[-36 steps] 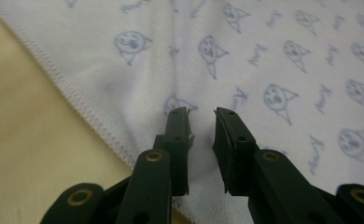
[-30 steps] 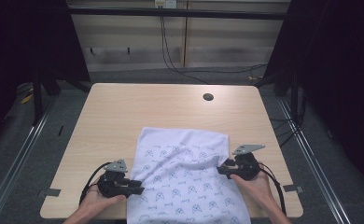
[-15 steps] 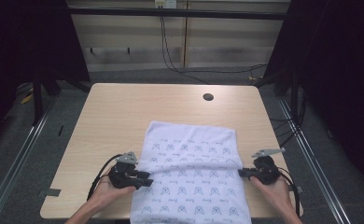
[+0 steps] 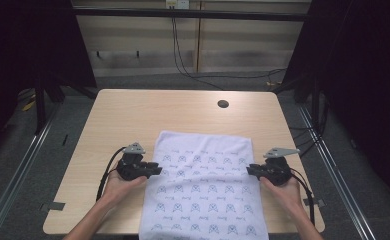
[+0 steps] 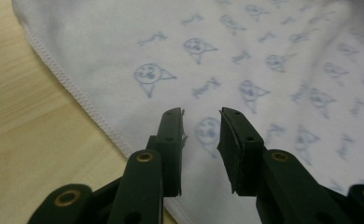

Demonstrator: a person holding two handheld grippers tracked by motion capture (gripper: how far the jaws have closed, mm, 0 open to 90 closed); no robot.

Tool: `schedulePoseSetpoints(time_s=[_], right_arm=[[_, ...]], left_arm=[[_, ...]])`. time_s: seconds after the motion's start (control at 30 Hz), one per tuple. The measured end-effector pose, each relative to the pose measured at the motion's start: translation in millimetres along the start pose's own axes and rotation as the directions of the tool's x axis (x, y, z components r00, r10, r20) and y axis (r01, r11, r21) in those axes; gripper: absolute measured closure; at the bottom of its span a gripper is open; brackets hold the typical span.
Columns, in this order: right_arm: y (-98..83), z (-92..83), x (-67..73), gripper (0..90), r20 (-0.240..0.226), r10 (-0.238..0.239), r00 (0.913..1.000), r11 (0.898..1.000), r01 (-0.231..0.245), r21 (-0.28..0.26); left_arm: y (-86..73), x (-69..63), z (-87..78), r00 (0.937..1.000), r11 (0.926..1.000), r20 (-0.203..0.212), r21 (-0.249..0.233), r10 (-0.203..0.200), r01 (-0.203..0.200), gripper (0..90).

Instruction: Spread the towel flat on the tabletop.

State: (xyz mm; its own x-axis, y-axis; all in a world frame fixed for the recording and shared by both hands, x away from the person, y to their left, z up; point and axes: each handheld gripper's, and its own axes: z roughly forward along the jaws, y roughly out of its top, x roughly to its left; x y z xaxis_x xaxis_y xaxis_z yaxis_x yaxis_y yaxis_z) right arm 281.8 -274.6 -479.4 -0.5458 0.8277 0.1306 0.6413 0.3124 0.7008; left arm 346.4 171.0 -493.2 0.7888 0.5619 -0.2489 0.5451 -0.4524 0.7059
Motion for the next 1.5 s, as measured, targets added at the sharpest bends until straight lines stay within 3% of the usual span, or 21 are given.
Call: schedulePoseSetpoints(time_s=[0.07, 0.17, 0.23, 0.27, 0.37, 0.5, 0.57, 0.67, 0.73, 0.8, 0.97, 1.17, 1.27, 1.4, 1.47, 1.5], right_arm=[[1.3, 13.5, -0.7, 77.3, 0.003, -0.003, 1.0000, 0.999, 0.003, 0.041], [7.1, 27.1, -7.8, 78.3, 0.057, -0.028, 0.9980, 0.996, 0.023, 0.081], [11.5, 32.8, -18.0, 78.1, 0.045, 0.020, 0.9988, 0.998, -0.023, 0.061], [14.7, 35.9, -23.4, 78.0, 0.060, 0.022, 0.9980, 0.998, -0.025, 0.052], [20.3, 42.5, -35.2, 77.8, 0.083, 0.041, 0.9957, 0.999, -0.043, 0.028], [24.5, 46.0, -40.4, 70.3, 0.104, 0.042, 0.9937, 0.999, -0.044, 0.020], [23.7, 46.0, -37.9, 68.4, 0.087, 0.030, 0.9957, 0.999, -0.031, 0.011], [24.1, 44.8, -35.8, 65.5, 0.056, 0.029, 0.9980, 1.000, -0.028, -0.013], [25.3, 44.3, -34.2, 64.0, 0.047, 0.020, 0.9987, 0.999, -0.018, -0.027], [25.7, 43.6, -32.8, 63.2, 0.038, 0.012, 0.9992, 0.999, -0.011, -0.031], [24.5, 37.2, -33.4, 61.9, 0.020, 0.016, 0.9997, 0.998, -0.015, -0.053], [22.7, 31.1, -36.9, 59.9, 0.005, 0.017, 0.9998, 0.998, -0.016, -0.064], [23.1, 31.2, -37.2, 58.0, 0.009, 0.017, 0.9998, 0.998, -0.016, -0.056], [22.6, 38.3, -38.6, 56.4, 0.018, -0.001, 0.9998, 1.000, 0.002, -0.030], [21.7, 42.6, -37.7, 56.2, 0.028, -0.001, 0.9996, 1.000, 0.001, -0.007], [20.9, 45.0, -37.2, 55.7, 0.026, -0.011, 0.9996, 1.000, 0.011, 0.003]], left_arm=[[-1.2, 1.0, 7.9, 0.9985, 0.9995, -0.053, 0.029, 0.012, -0.010, 69.4], [1.7, 5.3, 9.0, 0.9969, 0.9991, -0.072, 0.030, 0.032, -0.030, 69.5], [4.3, 9.9, 10.9, 0.9914, 0.9987, -0.122, 0.023, 0.049, -0.046, 67.7], [4.7, 12.7, 12.9, 0.9923, 0.9996, -0.120, 0.001, 0.028, -0.028, 67.7], [9.7, 18.2, 16.7, 0.9927, 0.9996, -0.117, 0.001, 0.028, -0.029, 67.7], [11.1, 21.5, 19.6, 0.9949, 0.9997, -0.100, -0.020, 0.015, -0.017, 64.8], [10.7, 24.9, 17.8, 0.9970, 0.9993, -0.076, -0.035, -0.015, 0.013, 66.0], [11.7, 31.7, 13.9, 0.9955, 0.9975, -0.090, -0.067, -0.030, 0.024, 66.6], [16.3, 36.6, 14.0, 0.9902, 0.9972, -0.134, -0.068, -0.040, 0.031, 62.2], [20.8, 39.6, 15.8, 0.9902, 0.9947, -0.125, -0.089, -0.062, 0.051, 56.6], [21.5, 35.4, 26.5, 0.9930, 0.9989, -0.116, -0.045, -0.020, 0.014, 59.5], [22.8, 32.9, 28.2, 0.9927, 0.9993, -0.120, -0.035, -0.013, 0.009, 57.1], [22.8, 33.4, 29.1, 0.9925, 0.9992, -0.121, -0.038, -0.012, 0.007, 57.0], [23.4, 31.3, 30.6, 0.9893, 0.9994, -0.144, -0.025, 0.022, -0.026, 57.1], [23.4, 31.1, 30.2, 0.9877, 0.9995, -0.155, -0.021, 0.022, -0.026, 61.0], [23.3, 31.2, 30.2, 0.9899, 0.9996, -0.142, -0.025, 0.006, -0.010, 64.8]])
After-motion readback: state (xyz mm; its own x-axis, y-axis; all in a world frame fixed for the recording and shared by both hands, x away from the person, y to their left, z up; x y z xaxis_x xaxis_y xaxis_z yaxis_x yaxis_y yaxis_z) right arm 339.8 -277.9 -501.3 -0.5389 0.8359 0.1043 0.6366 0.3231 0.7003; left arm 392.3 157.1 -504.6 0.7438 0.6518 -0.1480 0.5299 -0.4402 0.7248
